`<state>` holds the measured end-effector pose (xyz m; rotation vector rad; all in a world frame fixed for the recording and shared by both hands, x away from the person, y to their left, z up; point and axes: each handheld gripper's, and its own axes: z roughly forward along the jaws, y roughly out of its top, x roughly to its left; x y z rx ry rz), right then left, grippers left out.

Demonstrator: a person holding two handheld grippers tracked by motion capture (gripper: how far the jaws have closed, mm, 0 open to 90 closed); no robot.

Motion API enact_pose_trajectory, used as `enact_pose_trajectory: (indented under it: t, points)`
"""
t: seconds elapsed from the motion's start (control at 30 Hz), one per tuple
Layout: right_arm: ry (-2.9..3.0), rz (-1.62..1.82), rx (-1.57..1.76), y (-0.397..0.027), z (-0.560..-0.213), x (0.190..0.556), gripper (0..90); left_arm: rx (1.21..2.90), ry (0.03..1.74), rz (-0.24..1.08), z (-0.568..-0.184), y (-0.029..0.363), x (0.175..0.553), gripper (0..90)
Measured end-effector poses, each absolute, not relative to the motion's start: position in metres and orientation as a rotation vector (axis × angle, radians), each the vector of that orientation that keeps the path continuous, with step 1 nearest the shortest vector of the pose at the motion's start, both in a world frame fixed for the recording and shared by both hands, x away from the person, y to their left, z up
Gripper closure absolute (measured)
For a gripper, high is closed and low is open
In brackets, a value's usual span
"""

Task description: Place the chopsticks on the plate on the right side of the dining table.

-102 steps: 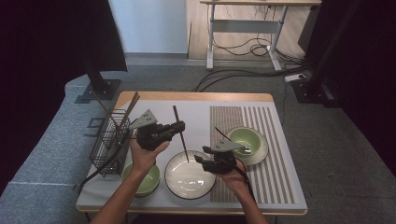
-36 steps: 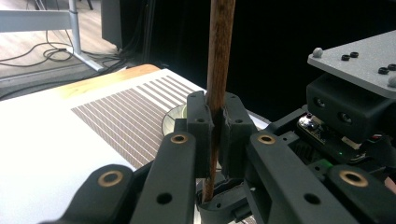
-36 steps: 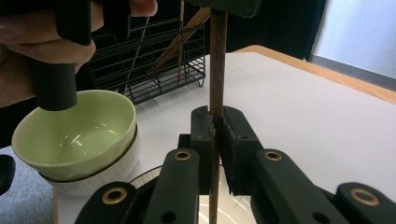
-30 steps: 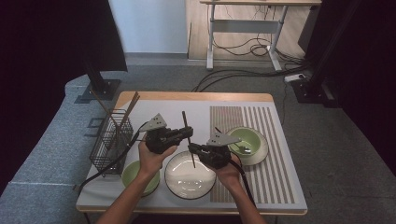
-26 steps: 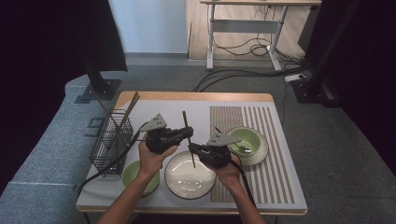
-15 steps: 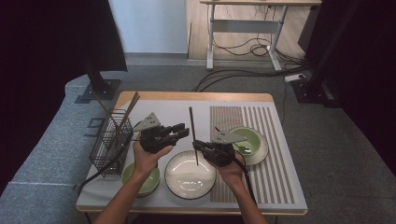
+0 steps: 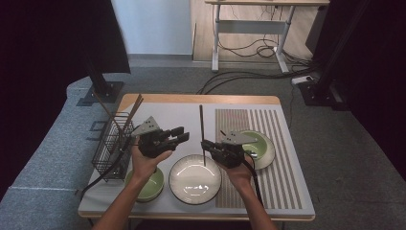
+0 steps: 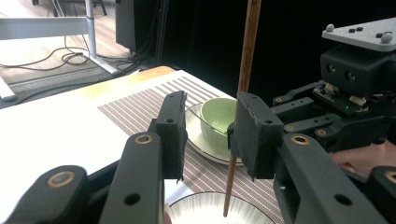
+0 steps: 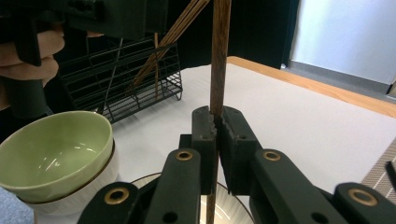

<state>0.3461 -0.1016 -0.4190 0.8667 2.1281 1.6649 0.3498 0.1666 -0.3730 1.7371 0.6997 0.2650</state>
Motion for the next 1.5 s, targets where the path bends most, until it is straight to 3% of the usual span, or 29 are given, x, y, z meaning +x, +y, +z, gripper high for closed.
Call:
enact_pose_trajectory:
  t: [0.97, 1.5]
  points:
    - [2.070, 1.706, 0.830, -0.092, -0.376, 0.353, 84.6, 1.766, 0.724, 0.229, -0.389, 0.176, 0.355, 59.5]
    - [2.080, 1.725, 0.824, -0.082, -0.374, 0.357, 84.6, 1.801, 0.719, 0.192, -0.397, 0.170, 0.358, 57.5]
